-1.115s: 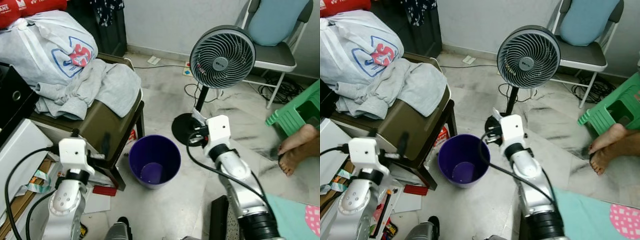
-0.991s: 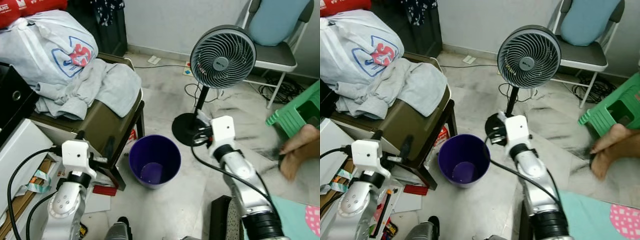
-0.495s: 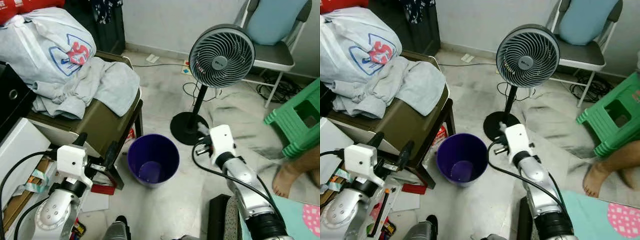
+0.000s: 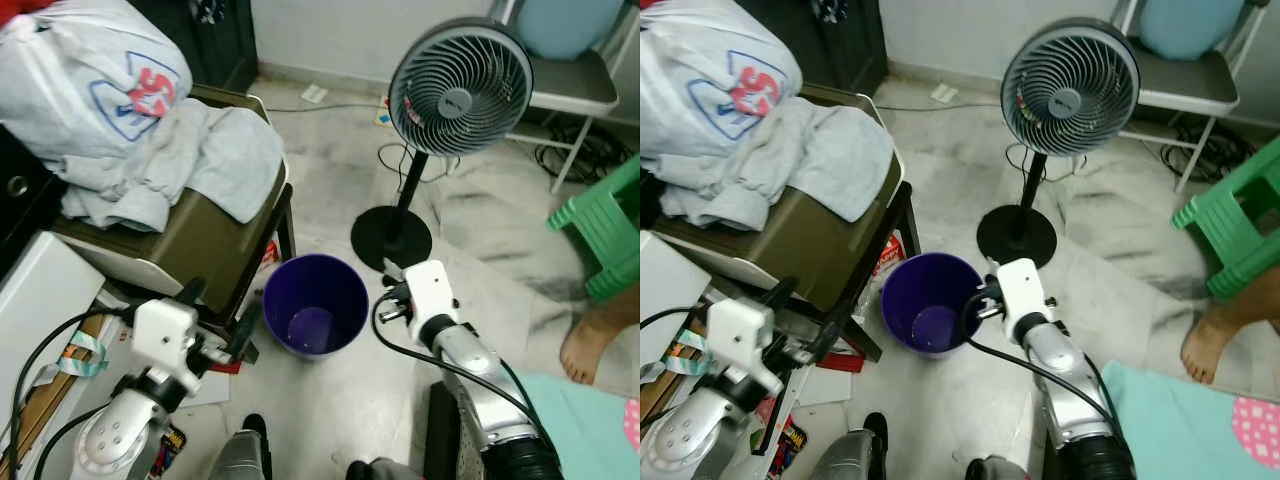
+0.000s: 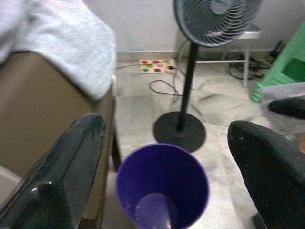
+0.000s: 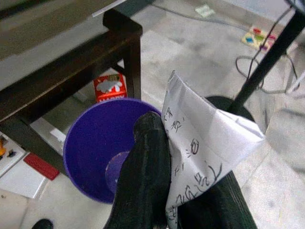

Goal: Clean up the room

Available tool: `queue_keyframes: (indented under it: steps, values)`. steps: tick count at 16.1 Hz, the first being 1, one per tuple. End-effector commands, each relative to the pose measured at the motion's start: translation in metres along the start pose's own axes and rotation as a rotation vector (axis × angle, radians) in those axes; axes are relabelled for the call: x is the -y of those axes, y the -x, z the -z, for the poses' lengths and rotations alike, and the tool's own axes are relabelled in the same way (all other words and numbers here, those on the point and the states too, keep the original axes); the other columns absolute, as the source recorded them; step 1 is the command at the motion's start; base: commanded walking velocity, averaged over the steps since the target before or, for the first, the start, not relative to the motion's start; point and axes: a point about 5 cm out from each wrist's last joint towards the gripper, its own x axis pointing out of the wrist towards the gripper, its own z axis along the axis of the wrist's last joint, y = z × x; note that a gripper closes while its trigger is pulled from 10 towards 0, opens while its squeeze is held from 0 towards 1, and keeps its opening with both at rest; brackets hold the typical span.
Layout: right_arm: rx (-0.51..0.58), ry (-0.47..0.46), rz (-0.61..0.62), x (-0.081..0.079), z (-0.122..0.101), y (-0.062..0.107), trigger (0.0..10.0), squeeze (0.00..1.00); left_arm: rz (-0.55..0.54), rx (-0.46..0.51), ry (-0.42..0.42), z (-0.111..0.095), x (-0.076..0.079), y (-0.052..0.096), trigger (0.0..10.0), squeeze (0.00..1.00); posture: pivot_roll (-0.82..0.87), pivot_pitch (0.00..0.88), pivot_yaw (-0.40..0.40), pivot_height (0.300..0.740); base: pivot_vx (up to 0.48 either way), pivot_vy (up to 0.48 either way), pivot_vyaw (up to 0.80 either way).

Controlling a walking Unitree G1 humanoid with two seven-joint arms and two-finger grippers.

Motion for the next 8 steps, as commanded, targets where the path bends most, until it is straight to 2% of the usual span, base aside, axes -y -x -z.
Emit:
queue_keyframes:
  steps: [1,6,7,8]
  values:
    - [-0.032,-0.031,0.011,-0.001,0.005,0.0,10.0,0.0,0.022,-0.02,0.01,0.001,0.002,0.005,10.0,0.0,0.12,0.347,-0.008,0.74,0.0,0.0,0.0]
    - [-0.024,-0.025,-0.043,-0.024,-0.008,-0.015,10.0,0.0,0.066,-0.095,0.006,0.001,0.004,0.019,10.0,0.0,0.18,0.372,0.03,0.74,0.0,0.0,0.0]
    - [-0.009,-0.037,-0.049,-0.028,-0.012,-0.019,10.0,0.0,0.03,-0.132,-0.017,0.004,-0.002,0.021,10.0,0.0,0.19,0.371,0.035,0.74,0.0,0.0,0.0]
    - [0.012,-0.033,-0.062,-0.031,-0.015,-0.02,10.0,0.0,0.029,-0.12,-0.018,0.001,-0.004,0.021,10.0,0.0,0.2,0.368,0.037,0.74,0.0,0.0,0.0]
